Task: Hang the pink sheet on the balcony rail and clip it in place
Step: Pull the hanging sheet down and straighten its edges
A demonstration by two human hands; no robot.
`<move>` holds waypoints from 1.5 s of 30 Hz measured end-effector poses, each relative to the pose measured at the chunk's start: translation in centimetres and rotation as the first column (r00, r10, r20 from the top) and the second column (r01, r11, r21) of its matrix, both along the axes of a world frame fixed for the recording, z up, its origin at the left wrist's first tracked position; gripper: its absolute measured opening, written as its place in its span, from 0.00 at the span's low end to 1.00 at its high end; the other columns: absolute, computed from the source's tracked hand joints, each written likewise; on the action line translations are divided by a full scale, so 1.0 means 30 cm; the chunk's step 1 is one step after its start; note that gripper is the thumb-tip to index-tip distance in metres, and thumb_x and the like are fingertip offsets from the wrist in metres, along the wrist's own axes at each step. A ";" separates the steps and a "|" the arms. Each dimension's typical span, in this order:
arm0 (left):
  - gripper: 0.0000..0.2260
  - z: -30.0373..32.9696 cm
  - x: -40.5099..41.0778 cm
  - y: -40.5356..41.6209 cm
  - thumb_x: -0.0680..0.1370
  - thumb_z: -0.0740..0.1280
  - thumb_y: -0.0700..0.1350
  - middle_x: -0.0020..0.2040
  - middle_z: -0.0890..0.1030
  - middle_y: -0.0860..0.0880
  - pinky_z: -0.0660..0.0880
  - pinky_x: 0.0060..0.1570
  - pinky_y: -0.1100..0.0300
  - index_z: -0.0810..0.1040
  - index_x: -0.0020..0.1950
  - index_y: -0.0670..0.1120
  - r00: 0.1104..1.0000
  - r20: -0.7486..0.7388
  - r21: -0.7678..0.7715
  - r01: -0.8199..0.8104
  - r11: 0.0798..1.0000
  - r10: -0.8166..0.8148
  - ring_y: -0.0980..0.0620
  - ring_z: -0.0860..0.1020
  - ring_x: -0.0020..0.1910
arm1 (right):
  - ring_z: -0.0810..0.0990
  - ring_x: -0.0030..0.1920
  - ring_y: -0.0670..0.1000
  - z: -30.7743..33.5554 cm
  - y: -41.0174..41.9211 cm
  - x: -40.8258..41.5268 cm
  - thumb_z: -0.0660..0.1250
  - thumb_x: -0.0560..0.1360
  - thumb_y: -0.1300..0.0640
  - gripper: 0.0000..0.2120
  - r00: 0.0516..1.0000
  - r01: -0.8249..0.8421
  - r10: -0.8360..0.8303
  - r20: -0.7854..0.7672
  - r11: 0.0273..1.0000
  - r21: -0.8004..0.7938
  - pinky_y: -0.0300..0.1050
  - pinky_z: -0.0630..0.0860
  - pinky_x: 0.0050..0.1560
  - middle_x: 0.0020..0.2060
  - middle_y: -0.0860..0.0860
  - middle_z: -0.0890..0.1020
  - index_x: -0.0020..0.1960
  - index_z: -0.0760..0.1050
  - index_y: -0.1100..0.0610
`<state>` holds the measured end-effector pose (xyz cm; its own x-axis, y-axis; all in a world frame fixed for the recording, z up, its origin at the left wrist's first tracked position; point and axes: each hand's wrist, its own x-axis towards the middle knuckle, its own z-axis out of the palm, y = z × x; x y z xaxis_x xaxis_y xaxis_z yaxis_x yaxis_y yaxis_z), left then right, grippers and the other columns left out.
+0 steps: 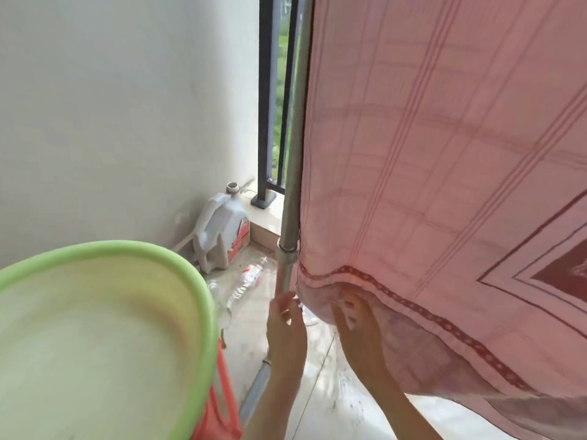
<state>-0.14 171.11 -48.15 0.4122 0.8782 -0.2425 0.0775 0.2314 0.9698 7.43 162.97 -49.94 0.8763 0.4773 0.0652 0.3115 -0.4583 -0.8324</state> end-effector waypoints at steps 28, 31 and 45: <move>0.07 -0.609 0.183 -0.046 0.76 0.66 0.37 0.43 0.78 0.44 0.74 0.52 0.57 0.74 0.53 0.40 0.895 0.444 -0.392 0.142 0.909 0.052 0.47 0.76 0.48 | 0.77 0.55 0.48 -0.416 -0.223 0.217 0.65 0.76 0.51 0.08 0.547 0.725 0.198 -0.813 0.373 0.579 0.50 0.72 0.55 0.49 0.47 0.80 0.53 0.75 0.53; 0.06 -0.618 0.150 -0.046 0.76 0.64 0.35 0.40 0.79 0.43 0.76 0.49 0.57 0.75 0.53 0.38 0.904 0.427 -0.343 0.174 0.923 -0.012 0.48 0.78 0.42 | 0.78 0.54 0.48 -0.449 -0.187 0.170 0.66 0.71 0.45 0.12 0.586 0.585 0.298 -0.754 0.488 0.648 0.53 0.71 0.59 0.48 0.46 0.82 0.51 0.76 0.50; 0.10 -0.649 -0.017 0.075 0.76 0.61 0.30 0.37 0.79 0.48 0.79 0.39 0.62 0.78 0.44 0.43 0.915 0.390 -0.177 0.183 0.967 -0.102 0.53 0.80 0.39 | 0.82 0.38 0.45 -0.550 -0.020 0.135 0.62 0.77 0.61 0.06 0.546 0.549 0.336 -0.768 0.549 0.630 0.40 0.79 0.35 0.43 0.49 0.80 0.53 0.76 0.56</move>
<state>-0.64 173.36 -67.62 0.6250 0.7507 -0.2141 -0.2350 0.4425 0.8654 11.47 162.36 -66.44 0.7815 0.5066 -0.3643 -0.6086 0.4902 -0.6239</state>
